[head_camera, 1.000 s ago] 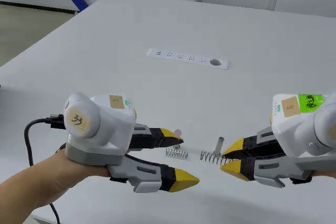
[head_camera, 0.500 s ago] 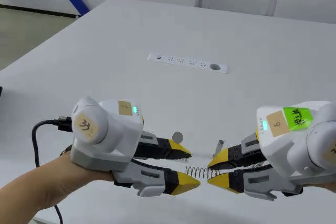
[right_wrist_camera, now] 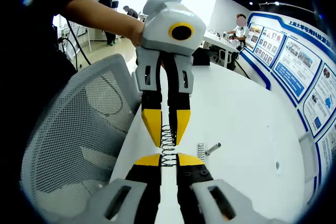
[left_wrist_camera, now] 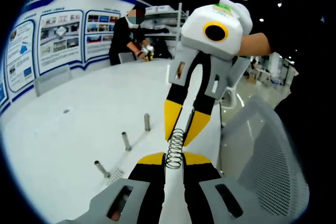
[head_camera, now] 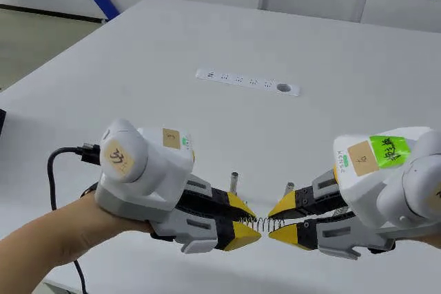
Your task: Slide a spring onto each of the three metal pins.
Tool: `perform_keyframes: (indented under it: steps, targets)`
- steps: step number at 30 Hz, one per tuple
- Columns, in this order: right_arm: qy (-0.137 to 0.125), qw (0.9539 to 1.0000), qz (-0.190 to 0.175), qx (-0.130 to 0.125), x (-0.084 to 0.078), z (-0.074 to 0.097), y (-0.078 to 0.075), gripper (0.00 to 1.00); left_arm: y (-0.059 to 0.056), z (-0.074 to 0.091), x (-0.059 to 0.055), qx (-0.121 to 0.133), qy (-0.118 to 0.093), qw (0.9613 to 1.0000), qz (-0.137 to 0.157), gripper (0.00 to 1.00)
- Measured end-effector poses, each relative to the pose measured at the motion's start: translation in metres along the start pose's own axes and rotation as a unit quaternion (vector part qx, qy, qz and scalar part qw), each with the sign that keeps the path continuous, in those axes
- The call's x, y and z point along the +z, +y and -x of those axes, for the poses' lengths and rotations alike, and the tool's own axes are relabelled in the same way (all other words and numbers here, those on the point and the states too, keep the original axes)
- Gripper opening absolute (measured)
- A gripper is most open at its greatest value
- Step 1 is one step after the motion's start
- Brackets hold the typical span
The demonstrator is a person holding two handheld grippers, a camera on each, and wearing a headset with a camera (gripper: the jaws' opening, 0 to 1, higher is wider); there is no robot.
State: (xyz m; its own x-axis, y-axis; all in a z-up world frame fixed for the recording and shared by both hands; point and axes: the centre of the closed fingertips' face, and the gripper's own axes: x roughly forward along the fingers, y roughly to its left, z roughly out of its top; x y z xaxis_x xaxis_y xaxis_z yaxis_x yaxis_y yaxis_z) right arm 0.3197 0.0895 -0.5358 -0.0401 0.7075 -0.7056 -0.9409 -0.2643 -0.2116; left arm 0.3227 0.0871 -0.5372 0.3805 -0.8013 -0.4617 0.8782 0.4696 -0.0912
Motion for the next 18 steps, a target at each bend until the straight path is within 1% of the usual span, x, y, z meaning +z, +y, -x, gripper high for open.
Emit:
perform_keyframes:
  steps: [4, 6, 8, 10, 11, 14, 17, 18]
  targets:
    - [0.001, 0.9997, 0.023, -0.006, 0.003, 0.004, 0.0, 0.11, -0.002, 0.001, 0.003, -0.003, -0.003, 0.9997, -0.022, 0.1]
    - [0.0, 0.9996, 0.026, -0.009, 0.004, 0.005, -0.001, 0.11, -0.001, 0.001, 0.004, -0.002, -0.001, 0.9997, -0.026, 0.1]
    - [-0.002, 0.9996, 0.028, -0.006, 0.004, 0.007, 0.0, 0.12, -0.003, 0.001, 0.005, -0.006, 0.0, 0.9996, -0.027, 0.1]
    - [-0.015, 0.9998, 0.015, -0.007, 0.006, 0.008, -0.001, 0.12, -0.003, 0.001, 0.005, -0.006, 0.001, 0.9994, -0.034, 0.1]
    - [-0.024, 0.9997, 0.005, -0.003, 0.007, 0.01, -0.001, 0.12, -0.003, 0.001, 0.005, -0.007, 0.002, 0.9993, -0.036, 0.1]
    - [-0.03, 0.9995, -0.004, -0.005, 0.007, 0.012, -0.003, 0.16, -0.004, 0.001, 0.006, -0.009, 0.003, 0.9993, -0.037, 0.1]
    - [-0.033, 0.9993, -0.018, -0.002, 0.004, 0.012, -0.005, 0.17, -0.003, 0.002, 0.006, -0.007, 0.005, 0.9992, -0.038, 0.1]
    - [-0.036, 0.9988, -0.034, 0.002, 0.002, 0.012, -0.004, 0.17, -0.003, 0.003, 0.006, -0.007, 0.005, 0.9992, -0.038, 0.1]
